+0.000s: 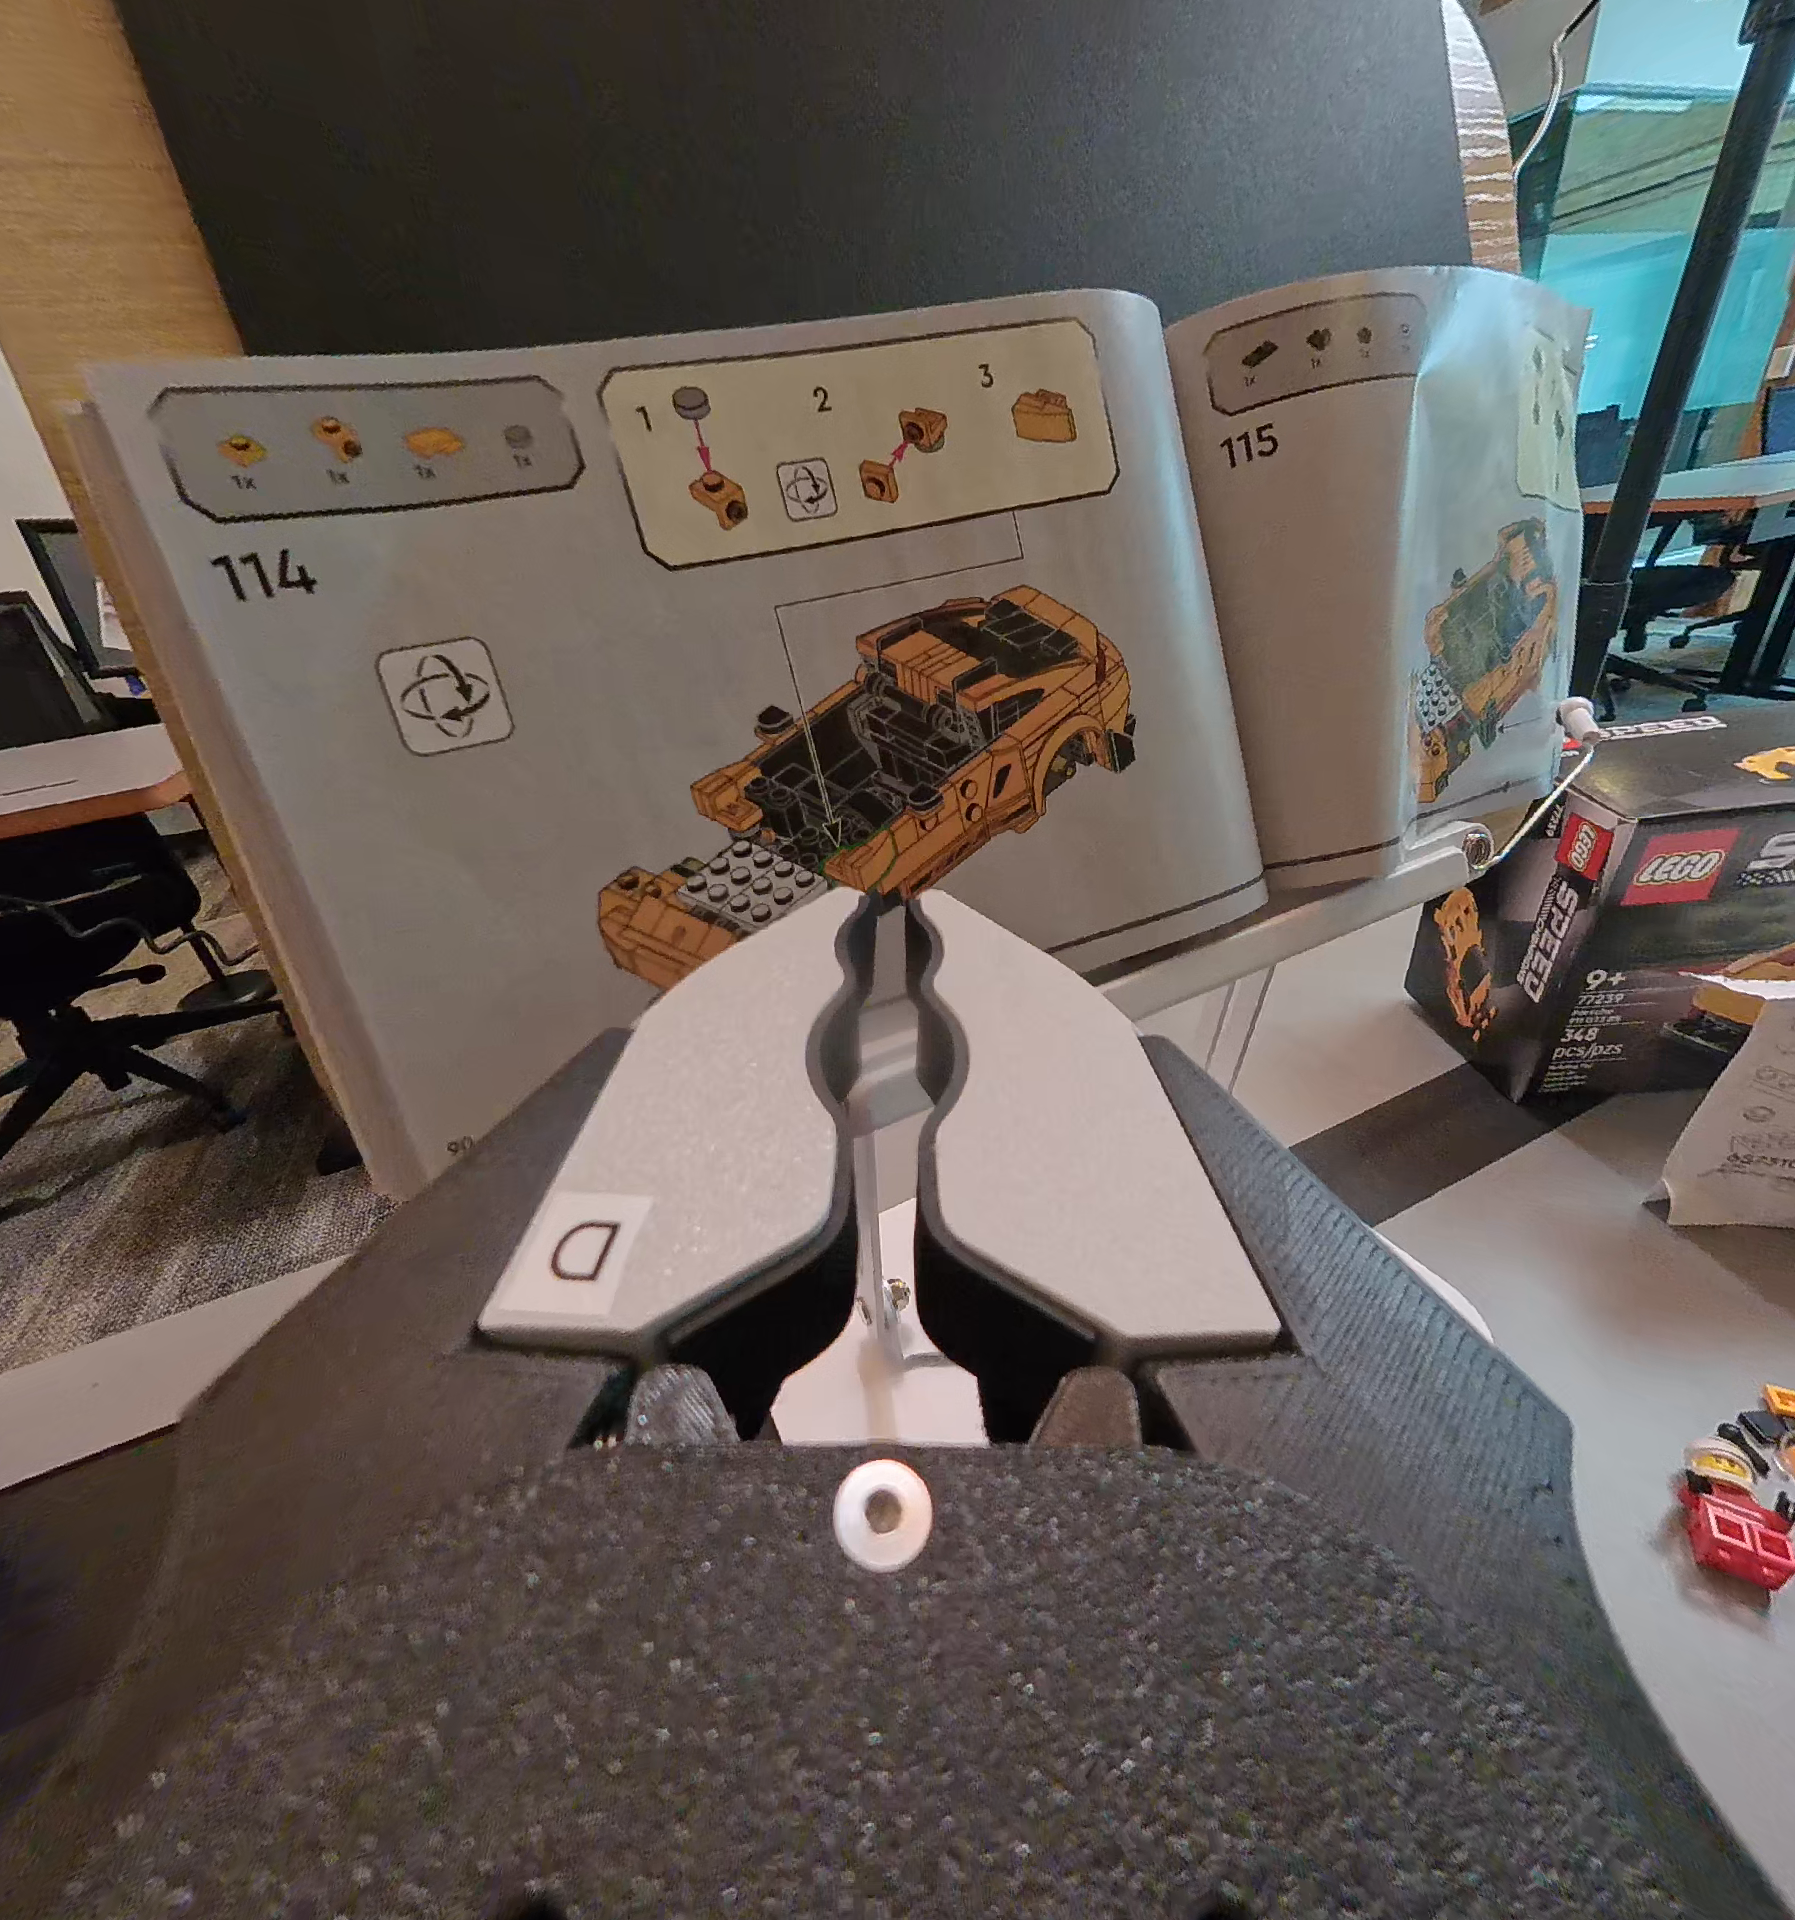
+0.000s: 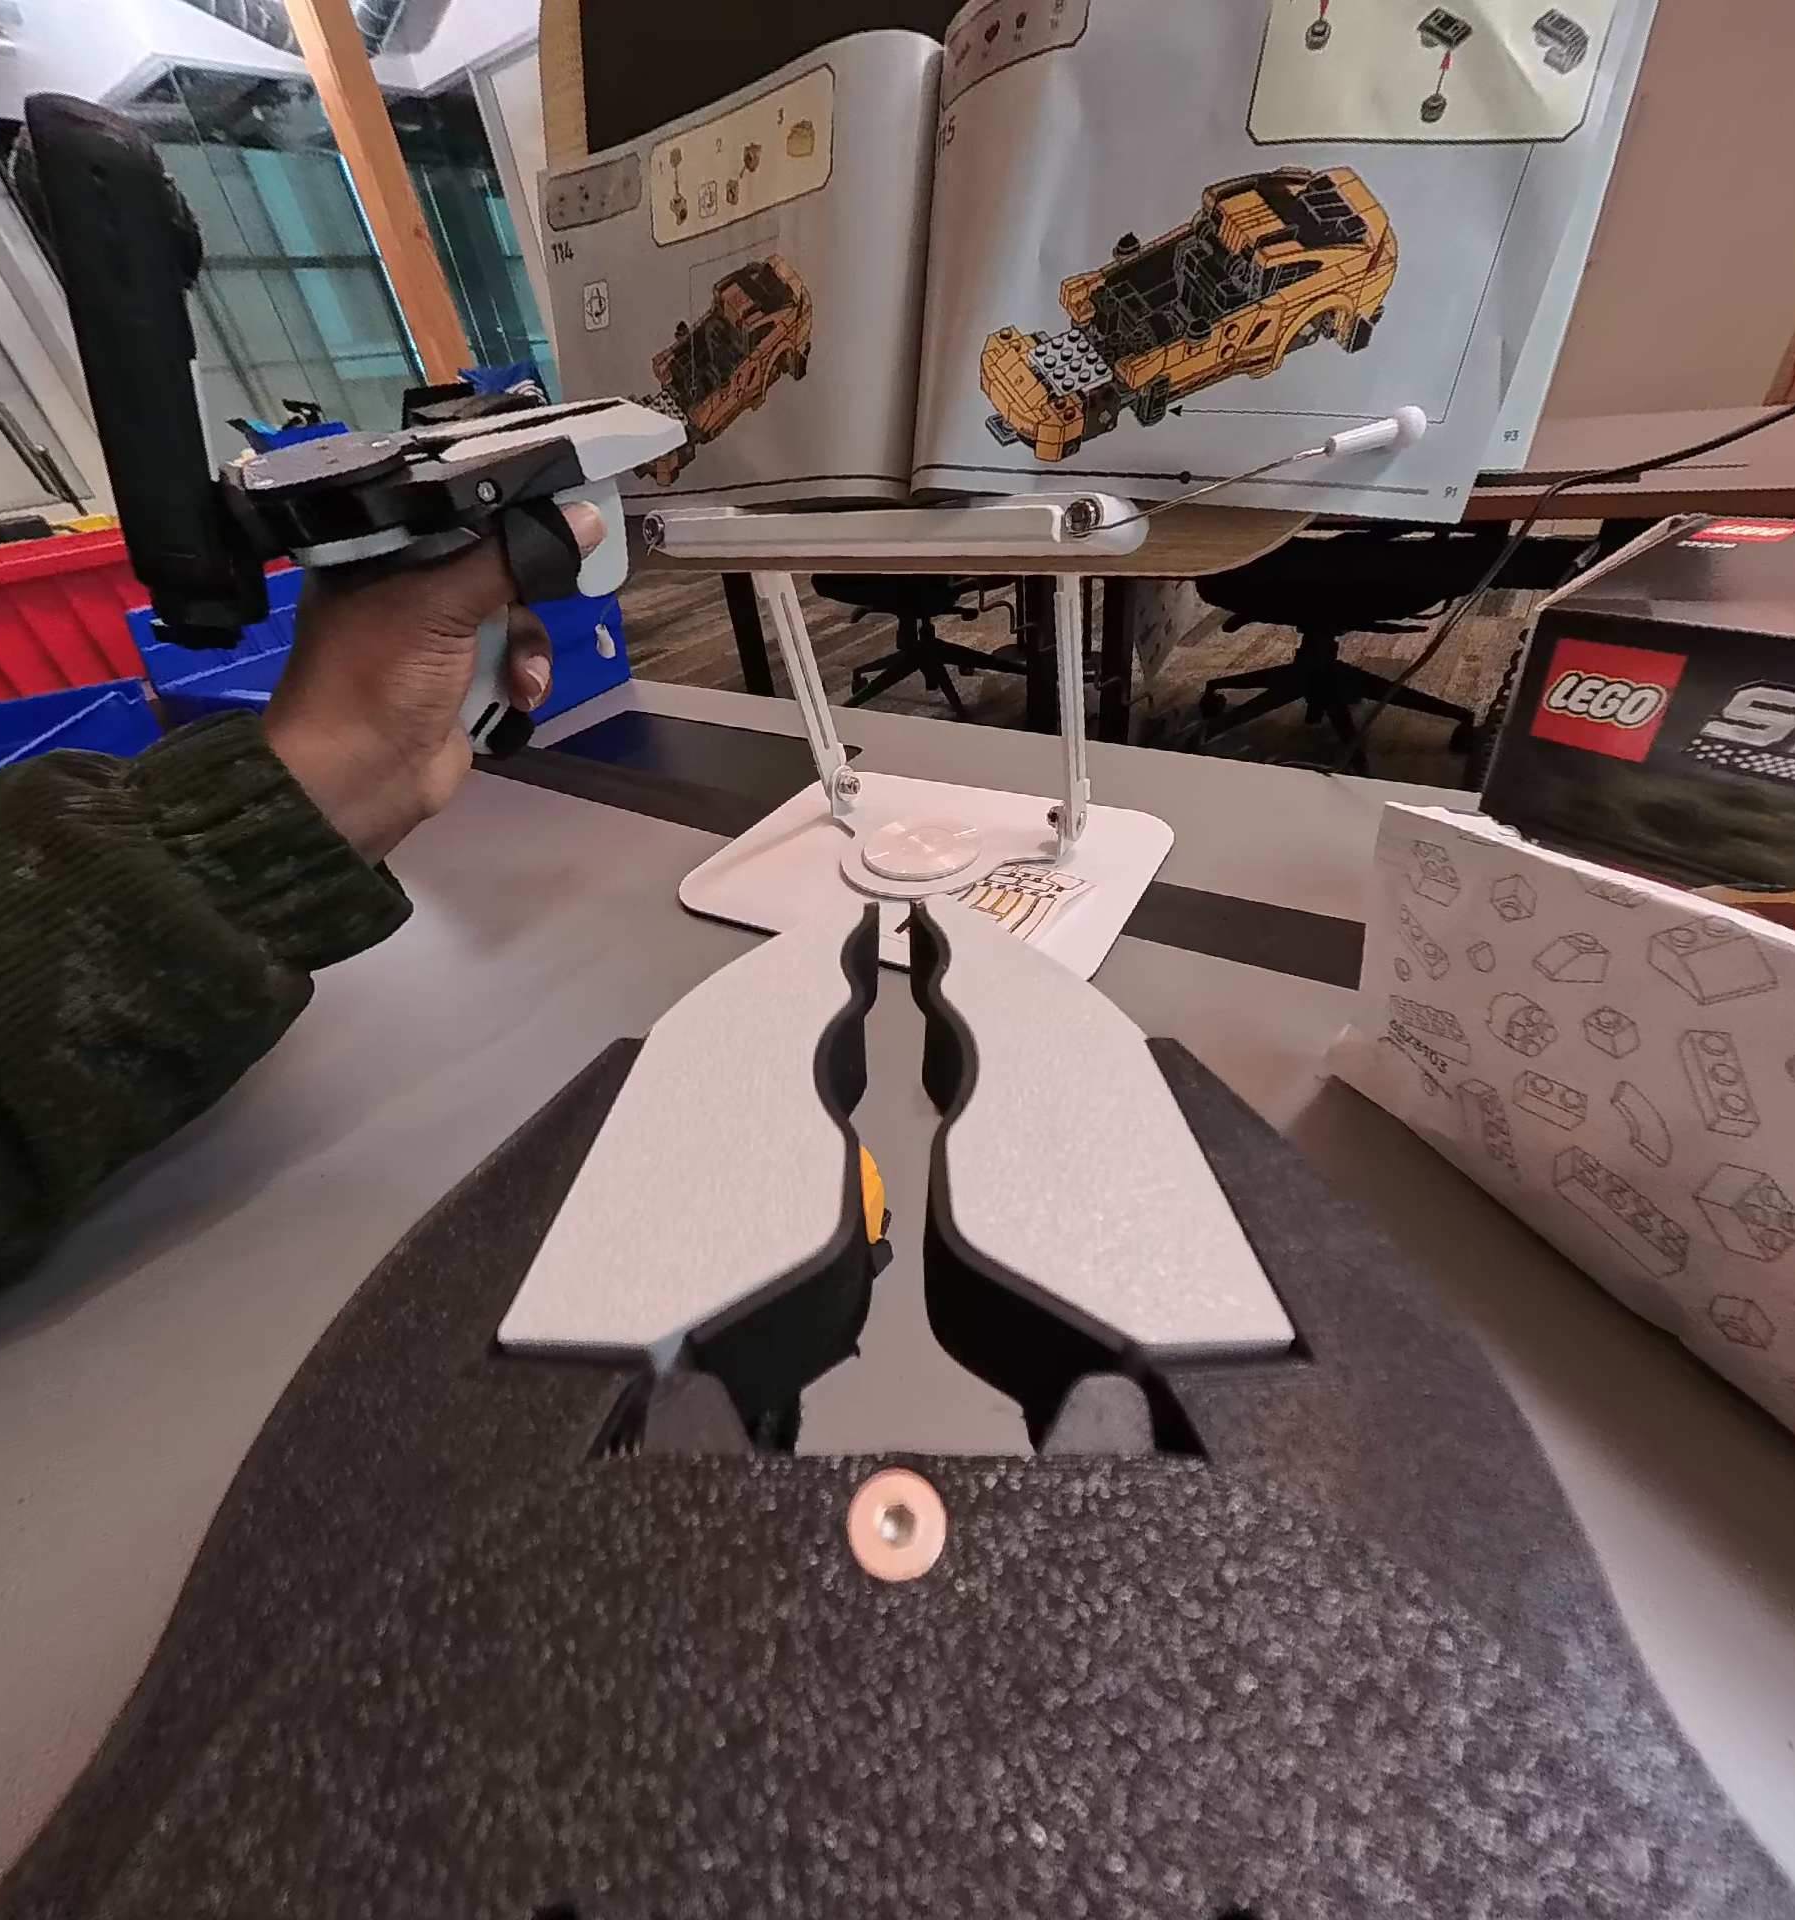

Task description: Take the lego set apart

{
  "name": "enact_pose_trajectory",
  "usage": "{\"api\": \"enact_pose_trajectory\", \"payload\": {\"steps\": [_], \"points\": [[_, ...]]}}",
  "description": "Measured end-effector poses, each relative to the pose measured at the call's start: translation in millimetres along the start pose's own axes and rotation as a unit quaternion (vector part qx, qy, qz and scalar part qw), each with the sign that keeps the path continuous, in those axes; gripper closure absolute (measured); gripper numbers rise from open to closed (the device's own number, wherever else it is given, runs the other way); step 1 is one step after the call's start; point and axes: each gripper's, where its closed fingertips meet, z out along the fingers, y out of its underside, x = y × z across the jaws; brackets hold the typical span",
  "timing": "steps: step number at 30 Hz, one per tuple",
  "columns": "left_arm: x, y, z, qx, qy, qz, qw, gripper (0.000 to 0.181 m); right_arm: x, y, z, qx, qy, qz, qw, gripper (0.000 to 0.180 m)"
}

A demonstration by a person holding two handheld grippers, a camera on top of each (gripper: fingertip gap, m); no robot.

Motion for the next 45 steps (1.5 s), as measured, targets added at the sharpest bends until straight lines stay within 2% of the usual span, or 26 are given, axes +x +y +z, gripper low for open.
{"api": "enact_pose_trajectory", "payload": {"steps": [20,30,32,35,38,42,45], "points": [[4,-4,-1,0.004,0.002,0.009,1.0,0.176,1,-1,-2,0.003,-0.003,-0.002,1.0,0.175],[25,-28,-18,0.028,0.014,0.023,0.999,0.175,-3,-11,-8,0.016,-0.004,-0.007,1.0,0.175],[36,-37,-26,0.034,0.019,0.038,0.999,0.178,-3,-15,-10,0.021,-0.004,-0.01,1.0,0.175],[60,-54,-42,0.024,0.038,0.106,0.993,0.181,-1,-21,-13,0.012,-0.003,-0.045,0.999,0.174],[95,-58,-63,-0.012,0.114,0.127,0.985,0.177,-3,-12,-16,-0.055,-0.037,-0.102,0.993,0.17],[125,-30,-106,-0.058,0.186,0.152,0.969,0.17,-9,11,-27,-0.114,-0.085,-0.136,0.98,0.168],[138,6,-141,-0.101,0.218,0.124,0.963,0.17,-20,40,-38,-0.161,-0.126,-0.154,0.967,0.168]]}}
